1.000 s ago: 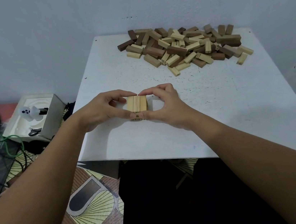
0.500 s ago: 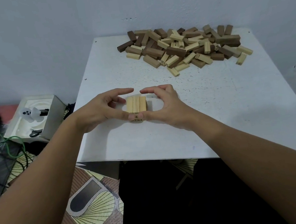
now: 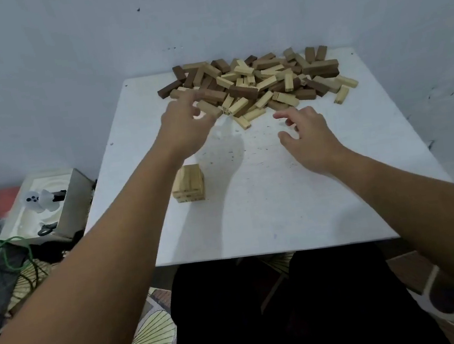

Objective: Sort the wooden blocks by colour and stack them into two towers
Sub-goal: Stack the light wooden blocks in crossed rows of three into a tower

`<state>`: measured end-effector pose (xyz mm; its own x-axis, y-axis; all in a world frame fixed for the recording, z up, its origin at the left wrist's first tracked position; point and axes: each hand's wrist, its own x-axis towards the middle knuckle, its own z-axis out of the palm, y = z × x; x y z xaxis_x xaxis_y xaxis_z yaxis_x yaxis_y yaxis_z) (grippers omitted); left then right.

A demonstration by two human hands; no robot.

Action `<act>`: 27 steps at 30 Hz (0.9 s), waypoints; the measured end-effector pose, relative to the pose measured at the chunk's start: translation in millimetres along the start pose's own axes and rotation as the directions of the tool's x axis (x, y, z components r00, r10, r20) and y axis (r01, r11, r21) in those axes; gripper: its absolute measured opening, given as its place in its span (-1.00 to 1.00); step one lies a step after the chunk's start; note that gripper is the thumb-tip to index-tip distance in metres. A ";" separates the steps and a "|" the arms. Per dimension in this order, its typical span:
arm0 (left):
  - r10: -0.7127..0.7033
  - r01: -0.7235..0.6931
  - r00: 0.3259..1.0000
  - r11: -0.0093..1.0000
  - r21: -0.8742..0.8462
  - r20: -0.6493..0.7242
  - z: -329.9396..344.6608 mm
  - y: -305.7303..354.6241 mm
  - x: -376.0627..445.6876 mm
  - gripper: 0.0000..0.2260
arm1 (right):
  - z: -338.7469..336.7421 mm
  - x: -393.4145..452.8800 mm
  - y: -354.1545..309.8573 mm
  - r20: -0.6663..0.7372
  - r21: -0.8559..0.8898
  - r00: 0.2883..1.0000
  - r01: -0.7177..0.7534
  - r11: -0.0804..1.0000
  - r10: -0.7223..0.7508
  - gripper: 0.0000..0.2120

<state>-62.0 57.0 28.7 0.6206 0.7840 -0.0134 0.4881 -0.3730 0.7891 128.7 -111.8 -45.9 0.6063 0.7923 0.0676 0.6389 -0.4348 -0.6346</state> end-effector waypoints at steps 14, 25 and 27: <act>0.021 0.046 0.978 0.949 0.313 -0.206 143.9 -7.3 6.6 -0.37 | -35.6 51.9 32.0 0.322 -0.224 0.944 -0.002 0.975 0.076 -0.14; 0.085 -0.020 0.978 0.946 0.322 -0.189 149.5 -9.5 9.3 -0.35 | -9.2 28.6 62.3 -0.155 -0.183 0.975 0.132 0.974 -0.161 -0.59; 0.114 -0.047 0.975 0.945 0.325 -0.190 149.4 -7.6 8.5 -0.39 | -7.9 31.8 64.5 -0.193 -0.246 0.971 0.094 0.965 -0.144 -0.51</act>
<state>31.2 -7.6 -69.1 0.5445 0.8162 0.1932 0.6314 -0.5505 0.5462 192.9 -118.0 -78.6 0.5876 0.7492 0.3057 0.7902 -0.4501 -0.4160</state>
